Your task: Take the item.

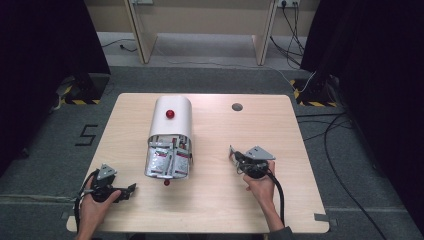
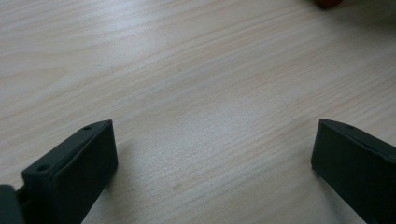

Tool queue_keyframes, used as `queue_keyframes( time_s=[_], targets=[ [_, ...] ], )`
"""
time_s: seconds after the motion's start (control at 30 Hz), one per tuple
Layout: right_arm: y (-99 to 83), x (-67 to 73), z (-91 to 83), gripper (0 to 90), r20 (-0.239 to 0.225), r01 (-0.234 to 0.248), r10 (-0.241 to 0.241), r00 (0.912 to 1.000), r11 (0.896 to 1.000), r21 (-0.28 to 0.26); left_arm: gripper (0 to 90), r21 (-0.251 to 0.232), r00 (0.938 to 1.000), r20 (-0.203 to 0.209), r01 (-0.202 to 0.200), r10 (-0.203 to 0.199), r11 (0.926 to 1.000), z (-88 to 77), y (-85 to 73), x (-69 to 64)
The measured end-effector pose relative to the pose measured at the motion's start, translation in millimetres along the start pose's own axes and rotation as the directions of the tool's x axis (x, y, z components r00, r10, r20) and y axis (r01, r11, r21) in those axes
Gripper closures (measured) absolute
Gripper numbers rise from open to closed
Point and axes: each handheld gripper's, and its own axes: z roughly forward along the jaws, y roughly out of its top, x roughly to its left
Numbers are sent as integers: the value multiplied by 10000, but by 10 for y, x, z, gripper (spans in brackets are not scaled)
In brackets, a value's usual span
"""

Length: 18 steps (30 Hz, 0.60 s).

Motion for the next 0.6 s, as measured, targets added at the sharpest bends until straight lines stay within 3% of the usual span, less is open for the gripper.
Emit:
queue_keyframes(
  time_s=[0.23, 0.6],
  targets=[
    [-14, -56, 13, 864, 229, 73, -76, 9997, 9999, 110, 0, 1, 10000, -2, -4, 4, 10000, 0, 0, 0],
    [-72, -168, 50, 773, 557, -245, 220, 9982, 9987, 442, 0, 6, 10000, -8, -4, 4, 10000, 0, 0, 0]
  ],
)
